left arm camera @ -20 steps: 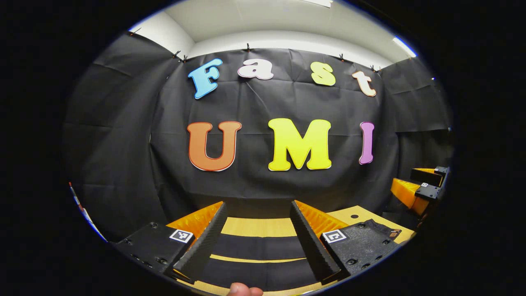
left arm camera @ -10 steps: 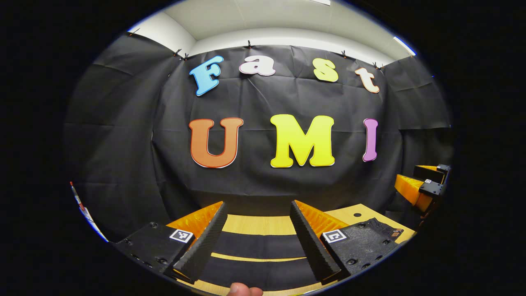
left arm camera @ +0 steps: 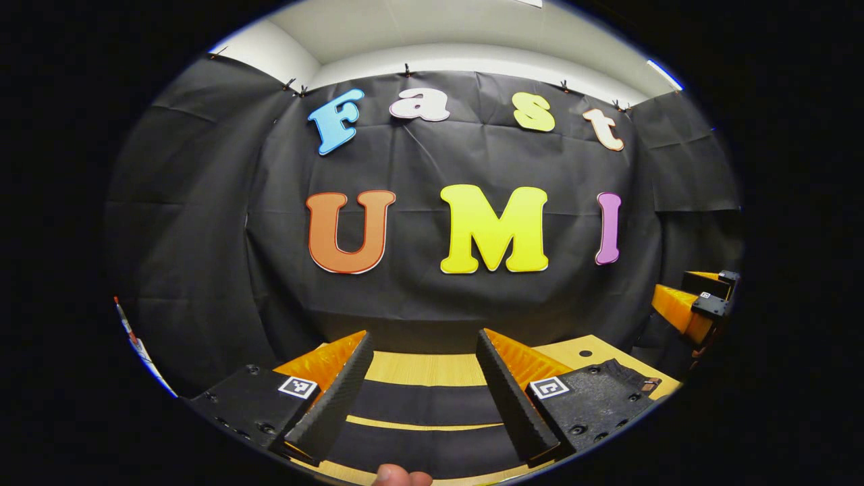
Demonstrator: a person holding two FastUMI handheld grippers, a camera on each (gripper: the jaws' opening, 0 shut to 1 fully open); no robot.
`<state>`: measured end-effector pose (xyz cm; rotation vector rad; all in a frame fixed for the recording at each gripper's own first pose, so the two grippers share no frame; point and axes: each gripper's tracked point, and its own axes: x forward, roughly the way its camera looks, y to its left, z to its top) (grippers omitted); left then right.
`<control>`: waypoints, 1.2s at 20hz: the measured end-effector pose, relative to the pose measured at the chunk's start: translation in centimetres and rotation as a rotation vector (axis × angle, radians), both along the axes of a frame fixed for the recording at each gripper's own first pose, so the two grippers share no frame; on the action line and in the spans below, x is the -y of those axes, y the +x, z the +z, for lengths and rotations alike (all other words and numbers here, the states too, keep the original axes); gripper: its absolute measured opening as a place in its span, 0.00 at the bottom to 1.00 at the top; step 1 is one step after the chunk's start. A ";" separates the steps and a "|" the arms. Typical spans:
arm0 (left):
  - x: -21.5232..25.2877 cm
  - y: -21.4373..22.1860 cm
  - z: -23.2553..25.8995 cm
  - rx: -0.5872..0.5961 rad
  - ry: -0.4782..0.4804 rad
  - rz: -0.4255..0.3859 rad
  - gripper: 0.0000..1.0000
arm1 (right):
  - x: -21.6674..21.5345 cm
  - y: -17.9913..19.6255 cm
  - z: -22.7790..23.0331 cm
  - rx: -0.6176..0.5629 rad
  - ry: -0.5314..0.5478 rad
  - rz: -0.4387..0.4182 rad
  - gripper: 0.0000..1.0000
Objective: Grasp the waist and the cuffs of the jeans and fold them to make the two legs overlap; first hold the waist and fold one-third of the jeans toward the cuffs, then hold the cuffs and fold the remaining one-third in the same direction to finish folding.
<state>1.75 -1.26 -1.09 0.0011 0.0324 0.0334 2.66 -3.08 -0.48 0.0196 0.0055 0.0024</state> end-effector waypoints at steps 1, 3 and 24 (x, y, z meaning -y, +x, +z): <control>-0.1 0.1 -0.1 -0.001 0.001 0.002 0.98 | 0.2 0.1 -0.2 -0.006 0.002 0.000 0.96; -0.5 0.3 -0.8 -0.015 -0.003 0.013 0.98 | 0.7 0.5 -1.3 -0.045 0.026 0.003 0.96; -22.2 -9.8 -26.0 -0.521 -1.102 0.738 0.99 | 26.8 -1.4 -32.4 -0.793 0.745 -0.445 0.98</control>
